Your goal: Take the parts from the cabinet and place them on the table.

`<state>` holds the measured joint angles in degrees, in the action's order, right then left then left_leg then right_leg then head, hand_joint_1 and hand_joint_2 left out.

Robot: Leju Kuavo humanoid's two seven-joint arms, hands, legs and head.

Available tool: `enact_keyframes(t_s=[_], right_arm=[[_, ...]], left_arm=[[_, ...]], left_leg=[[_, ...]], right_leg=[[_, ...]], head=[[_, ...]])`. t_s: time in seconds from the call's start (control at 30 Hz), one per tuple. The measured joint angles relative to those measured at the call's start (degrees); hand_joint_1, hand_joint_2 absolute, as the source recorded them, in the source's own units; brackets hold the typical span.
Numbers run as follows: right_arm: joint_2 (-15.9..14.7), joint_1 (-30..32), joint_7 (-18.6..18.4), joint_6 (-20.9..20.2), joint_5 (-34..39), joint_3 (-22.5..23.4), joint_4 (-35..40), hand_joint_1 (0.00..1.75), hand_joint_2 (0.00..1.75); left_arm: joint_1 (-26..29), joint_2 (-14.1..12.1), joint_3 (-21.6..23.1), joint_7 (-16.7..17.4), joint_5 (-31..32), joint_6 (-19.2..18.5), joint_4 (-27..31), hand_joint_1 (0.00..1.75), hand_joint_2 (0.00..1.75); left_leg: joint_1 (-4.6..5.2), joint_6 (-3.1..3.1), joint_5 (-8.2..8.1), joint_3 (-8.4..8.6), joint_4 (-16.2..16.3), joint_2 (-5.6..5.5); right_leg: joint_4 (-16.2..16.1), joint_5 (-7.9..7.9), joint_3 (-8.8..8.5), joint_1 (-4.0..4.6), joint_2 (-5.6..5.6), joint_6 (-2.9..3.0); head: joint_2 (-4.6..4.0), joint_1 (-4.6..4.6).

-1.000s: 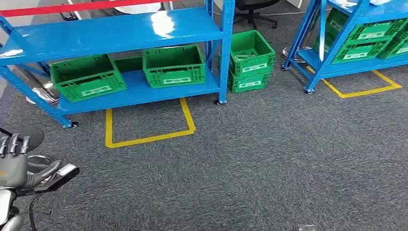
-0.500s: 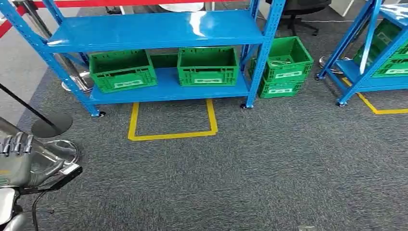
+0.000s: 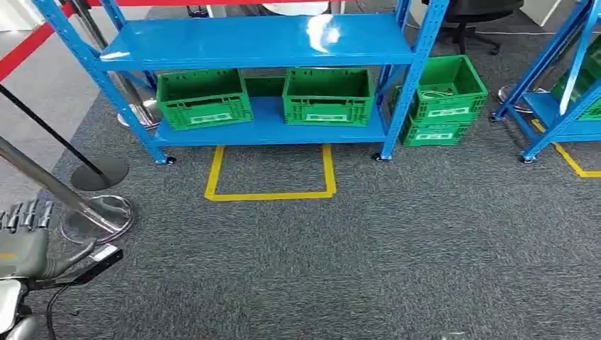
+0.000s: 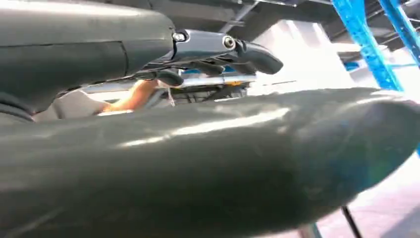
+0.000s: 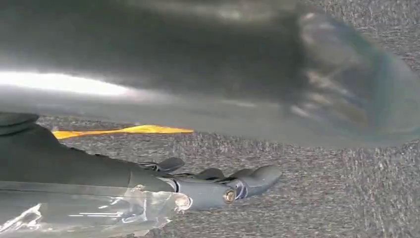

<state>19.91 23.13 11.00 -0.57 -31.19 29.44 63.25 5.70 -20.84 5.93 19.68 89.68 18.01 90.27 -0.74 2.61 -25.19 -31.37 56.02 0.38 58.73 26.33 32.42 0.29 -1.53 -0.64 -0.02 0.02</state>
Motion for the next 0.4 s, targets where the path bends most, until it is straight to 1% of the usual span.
enact_keyframes(t_s=[0.03, 0.07, 0.1, 0.13, 0.2, 0.23, 0.27, 0.33, 0.4], right_arm=[[0.0, 0.04, -0.24, 0.06, 0.22, 0.0, 0.0, 0.0, 0.0], [0.0, 0.17, -0.48, 0.17, 0.42, 0.0, 0.0, 0.0, 0.0], [0.0, 0.23, -0.74, 0.28, 0.52, -0.02, 0.0, 0.0, 0.0], [0.0, 0.22, -0.92, 0.46, 0.7, -0.04, 0.0, 0.0, 0.0], [0.0, 0.23, -1.35, 0.74, 1.05, -0.13, 0.04, 0.0, 0.0], [0.0, 0.33, -1.47, 0.87, 1.09, -0.24, 0.07, 0.0, 0.0], [0.0, 0.41, -1.64, 1.03, 1.2, -0.35, 0.09, 0.0, 0.0], [0.0, 0.53, -1.79, 1.16, 1.27, -0.46, 0.09, 0.0, 0.0], [0.0, 0.66, -2.03, 1.33, 1.27, -0.59, 0.17, 0.0, 0.0]], left_arm=[[0.17, 0.85, -0.74, -0.87, -0.65, -0.02, 0.06, 0.0, 0.0], [0.23, 1.36, -1.25, -1.78, -1.63, -0.13, 0.07, 0.0, 0.0], [0.22, 2.06, -1.86, -2.41, -2.34, -0.54, 0.13, 0.0, 0.0], [0.21, 2.71, -2.43, -2.71, -3.1, -1.04, 0.18, 0.0, 0.0], [0.2, 3.83, -3.72, -3.39, -5.25, -1.68, 0.24, 0.0, 0.0], [0.2, 4.35, -4.05, -3.55, -5.84, -1.92, 0.33, 0.0, 0.0], [0.22, 4.84, -4.55, -4.01, -7.11, -2.38, 0.48, 0.0, 0.0], [0.24, 5.66, -5.23, -5.27, -10.29, -2.45, 0.7, 0.0, 0.0], [0.37, 6.48, -6.1, -6.59, -13.72, -2.03, 1.07, 0.0, 0.0]], left_leg=[[-0.21, 0.19, 0.28, -0.03, -0.21, -0.04], [-0.13, 0.36, 0.14, 0.02, -0.21, -0.07], [-0.04, 0.12, 0.03, 0.07, -0.21, -0.08], [0.04, -0.05, 0.07, 0.07, -0.21, -0.08], [0.14, -0.42, 0.1, 0.02, -0.18, -0.08], [0.15, -0.48, 0.12, -0.02, -0.18, -0.08], [0.15, -0.52, 0.12, -0.05, -0.16, -0.08], [0.23, -0.7, 0.2, -0.1, -0.13, -0.08], [0.25, -0.83, 0.15, -0.09, -0.12, -0.08]], right_leg=[[0.09, 0.19, 0.35, 0.22, -0.05, 0.38], [-0.07, 0.44, 0.53, 0.22, -0.03, 1.77], [-0.26, 0.31, 0.4, 0.23, -0.02, 2.06], [-0.48, 0.13, 0.3, 0.17, -0.02, 1.77], [-0.96, -0.47, 0.15, 0.04, -0.01, 0.43], [-1.11, -0.59, 0.08, 0.02, 0.0, 0.06], [-1.18, -0.65, -0.28, 0.0, 0.0, -0.04], [-1.25, -0.82, -0.53, -0.1, 0.02, -0.43], [-1.27, -0.81, -0.53, -0.14, 0.02, -0.53]], head=[[0.0, 0.11], [0.0, 0.07], [0.0, 0.11], [0.0, 0.07], [0.0, 0.05], [0.0, 0.07], [0.0, 0.07], [0.0, 0.05], [0.0, 0.05]])
